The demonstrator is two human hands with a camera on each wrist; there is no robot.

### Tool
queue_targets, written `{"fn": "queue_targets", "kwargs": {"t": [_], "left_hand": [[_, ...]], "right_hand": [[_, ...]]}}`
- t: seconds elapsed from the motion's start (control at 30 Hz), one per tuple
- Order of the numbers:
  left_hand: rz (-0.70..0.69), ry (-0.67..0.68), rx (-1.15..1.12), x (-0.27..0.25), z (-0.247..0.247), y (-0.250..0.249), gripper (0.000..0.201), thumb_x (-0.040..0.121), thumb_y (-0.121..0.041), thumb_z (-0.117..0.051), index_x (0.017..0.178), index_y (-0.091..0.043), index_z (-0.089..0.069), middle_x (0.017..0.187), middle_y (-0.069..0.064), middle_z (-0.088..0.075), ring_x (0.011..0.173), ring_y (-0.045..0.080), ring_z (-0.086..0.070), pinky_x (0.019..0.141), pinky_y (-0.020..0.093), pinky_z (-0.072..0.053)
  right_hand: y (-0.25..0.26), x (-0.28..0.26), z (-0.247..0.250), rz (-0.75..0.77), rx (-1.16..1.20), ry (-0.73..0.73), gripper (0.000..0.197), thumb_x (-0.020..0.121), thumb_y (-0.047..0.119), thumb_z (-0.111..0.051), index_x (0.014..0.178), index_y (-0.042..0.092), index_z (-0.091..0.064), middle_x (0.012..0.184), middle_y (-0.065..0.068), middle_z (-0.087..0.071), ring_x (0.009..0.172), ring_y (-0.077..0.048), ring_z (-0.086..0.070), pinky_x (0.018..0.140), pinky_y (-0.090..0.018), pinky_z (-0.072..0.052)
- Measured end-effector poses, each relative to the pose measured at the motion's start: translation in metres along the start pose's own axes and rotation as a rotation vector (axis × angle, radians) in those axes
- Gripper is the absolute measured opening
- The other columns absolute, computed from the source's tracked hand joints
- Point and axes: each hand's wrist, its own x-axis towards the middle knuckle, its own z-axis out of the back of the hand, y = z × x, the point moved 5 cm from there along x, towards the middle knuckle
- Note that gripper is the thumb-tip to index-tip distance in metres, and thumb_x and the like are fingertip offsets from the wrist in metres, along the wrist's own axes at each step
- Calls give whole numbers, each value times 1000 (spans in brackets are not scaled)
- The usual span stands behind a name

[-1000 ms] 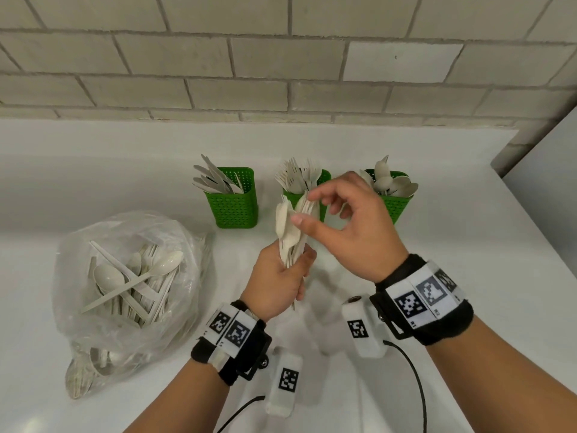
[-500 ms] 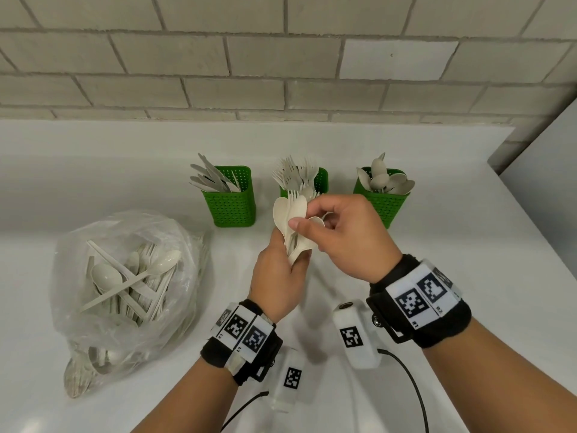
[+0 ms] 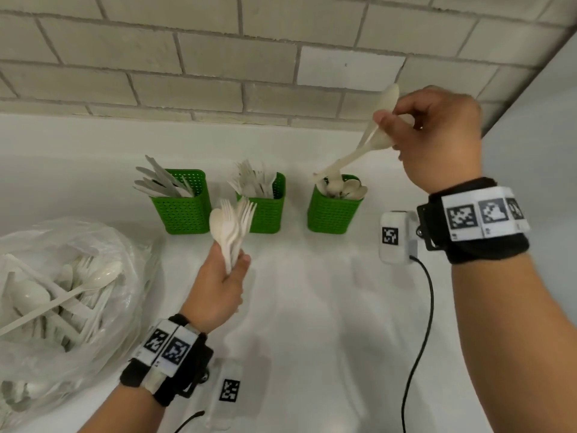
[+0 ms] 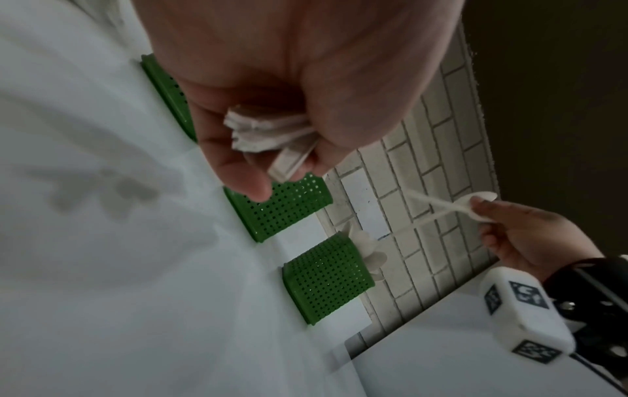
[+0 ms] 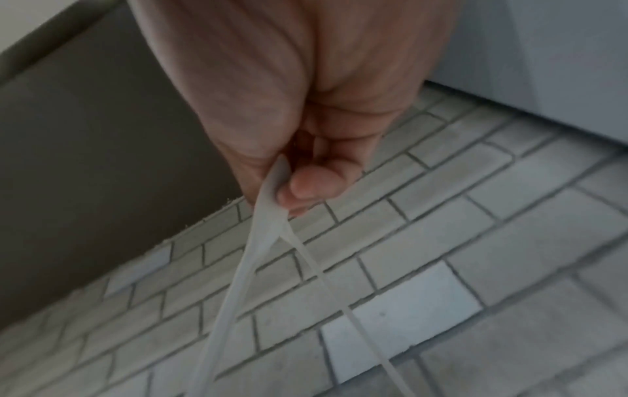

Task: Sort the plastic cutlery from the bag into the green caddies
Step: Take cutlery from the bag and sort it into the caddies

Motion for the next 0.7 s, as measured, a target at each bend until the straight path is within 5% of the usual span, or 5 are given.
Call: {"fn": "queue_targets", "kwargs": {"t": [0.07, 0.2, 0.37, 0.53, 0.7], "left_hand": [[-15, 19, 12, 1, -2, -3, 10, 100, -18, -48, 92, -24, -45, 63, 9, -45, 46, 12, -46, 43, 26, -47], [4, 34, 28, 3, -3, -1, 11, 100, -20, -48, 90, -16, -46, 59, 9, -48, 44, 11, -48, 44, 24, -47], [41, 29, 39, 5, -2, -1, 12, 100, -22, -49, 90, -15, -47, 58, 10, -51, 46, 16, -52, 44, 20, -45], [70, 39, 43, 5, -2, -1, 12, 100, -22, -49, 90, -15, -48, 56, 9, -52, 45, 15, -53, 45, 21, -46], [74, 17, 38, 6, 2, 1, 12, 99, -19, -50, 91, -12, -48, 54, 9, -51, 44, 17, -52, 44, 19, -44]], "right_hand": [[-12, 10, -2, 0, -97, 48, 19, 85, 34, -71, 79, 16, -69, 67, 13, -53, 62, -16, -58, 65, -32, -49], [-42, 19, -12, -126, -90, 101, 16, 86, 28, -72, 73, 21, -65, 64, 2, -58, 66, -31, -64, 65, -43, -56], [-68, 18, -31, -247, -14, 145, 14, 87, 22, -70, 77, 14, -67, 63, -4, -58, 39, -7, -53, 42, -20, -45], [-99, -1, -61, -457, -56, 374, 13, 86, 22, -72, 78, 12, -69, 56, -3, -56, 33, -9, -51, 43, -18, -41], [-95, 10, -40, -429, 92, 191, 25, 76, 22, -83, 90, 9, -67, 61, -4, -57, 35, -8, -50, 39, -20, -42]]}}
